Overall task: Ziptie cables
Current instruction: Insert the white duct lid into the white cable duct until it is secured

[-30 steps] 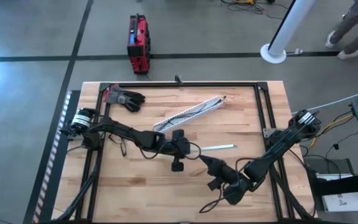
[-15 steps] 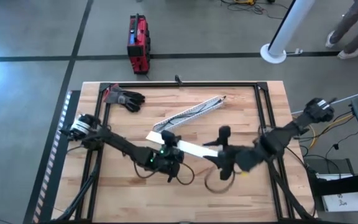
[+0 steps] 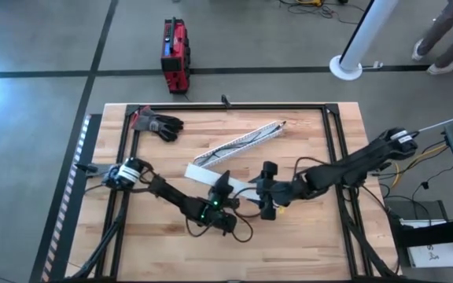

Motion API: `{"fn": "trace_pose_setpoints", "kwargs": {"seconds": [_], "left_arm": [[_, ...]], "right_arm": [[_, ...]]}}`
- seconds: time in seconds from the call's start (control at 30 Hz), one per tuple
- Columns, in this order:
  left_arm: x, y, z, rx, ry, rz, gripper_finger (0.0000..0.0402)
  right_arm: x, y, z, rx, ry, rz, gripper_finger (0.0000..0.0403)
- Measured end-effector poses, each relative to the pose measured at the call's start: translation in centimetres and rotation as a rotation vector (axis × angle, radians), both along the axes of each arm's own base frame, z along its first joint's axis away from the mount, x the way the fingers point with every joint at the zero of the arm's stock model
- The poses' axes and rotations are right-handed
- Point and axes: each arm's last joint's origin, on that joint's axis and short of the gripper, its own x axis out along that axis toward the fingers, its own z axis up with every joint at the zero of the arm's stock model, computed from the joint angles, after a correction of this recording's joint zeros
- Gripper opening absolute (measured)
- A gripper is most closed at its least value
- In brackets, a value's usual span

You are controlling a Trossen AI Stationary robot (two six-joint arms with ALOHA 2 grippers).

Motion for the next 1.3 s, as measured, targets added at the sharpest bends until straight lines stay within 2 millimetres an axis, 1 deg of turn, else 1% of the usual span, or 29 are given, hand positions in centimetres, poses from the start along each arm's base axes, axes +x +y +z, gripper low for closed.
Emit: {"fn": "trace_pose_setpoints", "kwargs": {"seconds": [0.2, 0.27, 0.37, 0.53, 0.67, 0.77, 1.0, 1.1, 1.23, 1.3], "left_arm": [[0.9, -0.5, 1.0, -0.019, -0.055, -0.001, 0.0008], [1.2, -0.6, 1.5, -0.023, -0.063, -0.001, 0.0010], [1.6, -0.7, 2.0, -0.029, -0.062, -0.004, 0.0016], [1.7, -0.8, 2.1, -0.036, -0.063, -0.012, 0.0018], [1.6, -0.8, 2.0, -0.047, -0.081, -0.018, 0.0018], [1.5, -0.9, 2.1, -0.054, -0.096, -0.021, 0.0016], [1.5, -1.9, 2.4, -0.076, -0.114, -0.055, 0.0015], [1.5, -2.2, 2.5, -0.092, -0.124, -0.073, 0.0024], [1.4, -2.8, 2.4, -0.153, -0.144, -0.133, 0.0037], [1.5, -2.9, 2.4, -0.175, -0.138, -0.159, 0.0044]], "right_arm": [[0.9, 0.3, -4.0, -0.001, 0.012, -0.019, 0.0297], [1.2, 0.3, -4.9, -0.041, 0.023, -0.049, 0.0302], [1.5, 0.3, -5.5, -0.103, 0.029, -0.093, 0.0306], [1.6, 0.2, -5.8, -0.130, 0.040, -0.099, 0.0296], [1.5, -0.1, -5.0, -0.134, 0.012, -0.121, 0.0282], [1.5, -0.4, -4.8, -0.133, 0.005, -0.139, 0.0278], [1.9, -1.1, -5.4, -0.054, 0.041, -0.115, 0.0277], [1.9, -1.1, -5.5, -0.054, 0.046, -0.119, 0.0258], [1.9, -1.2, -5.4, -0.069, 0.057, -0.115, 0.0213], [1.9, -1.2, -5.4, -0.074, 0.059, -0.116, 0.0208]]}}
